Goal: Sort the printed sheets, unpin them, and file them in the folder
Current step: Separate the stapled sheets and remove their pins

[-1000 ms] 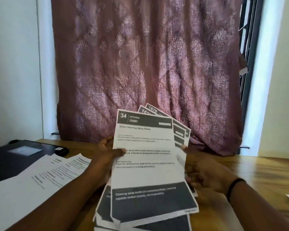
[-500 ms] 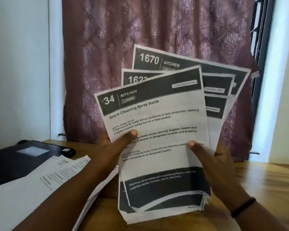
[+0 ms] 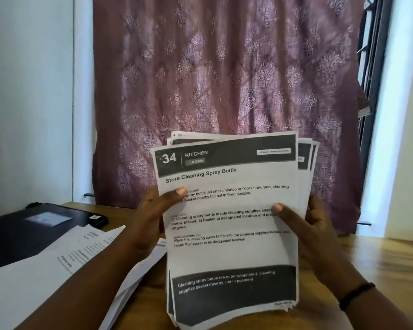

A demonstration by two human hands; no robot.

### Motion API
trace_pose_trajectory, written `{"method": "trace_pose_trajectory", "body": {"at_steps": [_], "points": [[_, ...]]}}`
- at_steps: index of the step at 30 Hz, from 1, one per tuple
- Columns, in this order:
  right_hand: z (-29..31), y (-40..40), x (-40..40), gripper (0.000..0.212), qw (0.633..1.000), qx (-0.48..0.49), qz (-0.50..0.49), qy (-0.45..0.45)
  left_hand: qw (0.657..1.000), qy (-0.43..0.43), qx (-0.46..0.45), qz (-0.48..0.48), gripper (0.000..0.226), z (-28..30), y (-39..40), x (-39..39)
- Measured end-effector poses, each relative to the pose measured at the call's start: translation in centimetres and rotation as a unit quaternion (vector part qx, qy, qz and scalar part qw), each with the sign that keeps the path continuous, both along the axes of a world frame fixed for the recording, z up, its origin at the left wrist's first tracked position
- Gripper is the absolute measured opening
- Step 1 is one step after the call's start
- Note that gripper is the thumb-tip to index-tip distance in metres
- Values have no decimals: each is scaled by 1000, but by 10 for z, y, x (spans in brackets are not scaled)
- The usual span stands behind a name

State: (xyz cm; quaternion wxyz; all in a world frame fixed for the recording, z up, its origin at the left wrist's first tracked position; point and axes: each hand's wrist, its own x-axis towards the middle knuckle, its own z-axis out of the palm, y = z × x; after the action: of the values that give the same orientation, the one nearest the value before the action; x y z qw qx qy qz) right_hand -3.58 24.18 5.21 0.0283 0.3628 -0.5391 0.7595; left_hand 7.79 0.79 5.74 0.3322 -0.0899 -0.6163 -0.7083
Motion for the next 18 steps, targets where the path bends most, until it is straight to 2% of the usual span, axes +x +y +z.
{"method": "trace_pose_trajectory", "body": {"at_steps": [3, 6, 9, 14, 15, 17, 18], "points": [[-12, -1, -6, 35, 994, 100, 22, -27, 998, -41, 25, -27, 56, -8, 8, -4], [-27, -9, -8, 20, 991, 123, -4, -55, 993, -82, 77, -38, 32, -21, 21, -13], [-28, -16, -5, 19, 993, 66, 20, -98, 990, -75, 115, -37, 26, -23, 29, -13], [-16, -12, -6, 25, 991, -32, 33, -122, 989, 75, 120, -30, 38, -8, 19, -7], [-16, -12, -7, 26, 989, -46, 38, -133, 991, 81, 108, -10, 33, -8, 17, -7], [-16, -12, -9, 35, 983, -66, 64, -160, 992, 55, 107, 35, 6, -9, 16, -10], [-16, -12, -9, 39, 980, -73, 77, -166, 992, 39, 108, 57, 10, -11, 16, -11]]}}
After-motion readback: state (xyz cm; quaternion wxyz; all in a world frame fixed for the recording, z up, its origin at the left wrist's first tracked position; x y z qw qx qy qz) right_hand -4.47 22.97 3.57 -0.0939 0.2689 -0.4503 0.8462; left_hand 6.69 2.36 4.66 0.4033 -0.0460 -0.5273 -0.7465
